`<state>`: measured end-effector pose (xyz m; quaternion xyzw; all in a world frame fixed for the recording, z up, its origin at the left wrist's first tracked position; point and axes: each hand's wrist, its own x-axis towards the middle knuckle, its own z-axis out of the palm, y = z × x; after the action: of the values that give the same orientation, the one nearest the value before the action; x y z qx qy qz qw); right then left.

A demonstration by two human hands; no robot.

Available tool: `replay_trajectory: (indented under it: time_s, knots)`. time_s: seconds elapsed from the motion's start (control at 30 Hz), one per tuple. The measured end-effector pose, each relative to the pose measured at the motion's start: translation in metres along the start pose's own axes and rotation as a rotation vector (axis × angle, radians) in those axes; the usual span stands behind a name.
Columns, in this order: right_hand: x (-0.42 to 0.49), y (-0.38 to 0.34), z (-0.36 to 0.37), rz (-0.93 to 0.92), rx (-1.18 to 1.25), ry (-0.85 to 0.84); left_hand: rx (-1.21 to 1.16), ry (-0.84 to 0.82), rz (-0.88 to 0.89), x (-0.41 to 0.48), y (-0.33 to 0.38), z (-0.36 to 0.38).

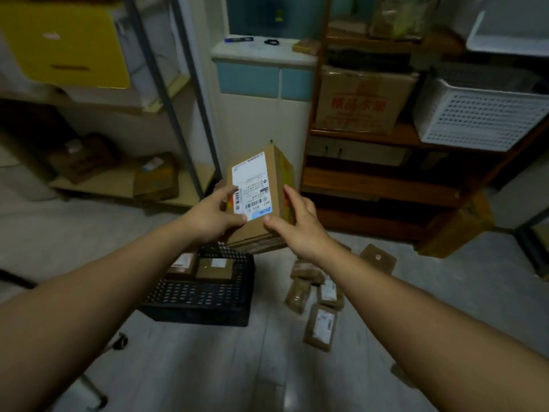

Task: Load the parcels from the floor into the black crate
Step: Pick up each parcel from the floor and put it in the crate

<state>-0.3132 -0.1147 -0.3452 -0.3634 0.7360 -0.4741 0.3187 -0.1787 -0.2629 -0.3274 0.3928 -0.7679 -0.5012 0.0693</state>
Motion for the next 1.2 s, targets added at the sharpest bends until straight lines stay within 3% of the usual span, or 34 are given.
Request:
replay_trajectory:
  time_s: [0.17, 0.37, 0.53, 0.67, 0.8, 0.97, 1.07, 1.2]
  knots:
    - [0.013, -0.029, 0.082, 0.000, -0.022, 0.031, 0.052, -0.028, -0.016, -0.004, -0.042, -0.073]
    - [0.051, -0.042, 0.125, 0.031, -0.066, -0.001, 0.050, -0.057, -0.051, 0.026, -0.068, -0.121]
    - [0.118, -0.039, 0.152, 0.085, 0.055, 0.043, -0.138, -0.023, -0.154, 0.076, -0.090, -0.146]
    - [0.171, -0.037, 0.182, 0.138, 0.193, -0.011, -0.378, -0.153, -0.339, 0.111, -0.101, -0.169]
    - [0.208, -0.035, 0.202, 0.193, 0.168, -0.049, -0.532, -0.137, -0.349, 0.147, -0.120, -0.180]
    - [0.234, -0.016, 0.212, 0.231, 0.143, 0.015, -0.464, -0.187, -0.371, 0.197, -0.148, -0.182]
    - [0.235, 0.000, 0.226, 0.312, 0.094, 0.053, -0.345, -0.306, -0.367, 0.224, -0.170, -0.182]
    - [0.237, 0.030, 0.254, 0.380, -0.009, 0.187, 0.008, -0.454, -0.238, 0.259, -0.214, -0.177]
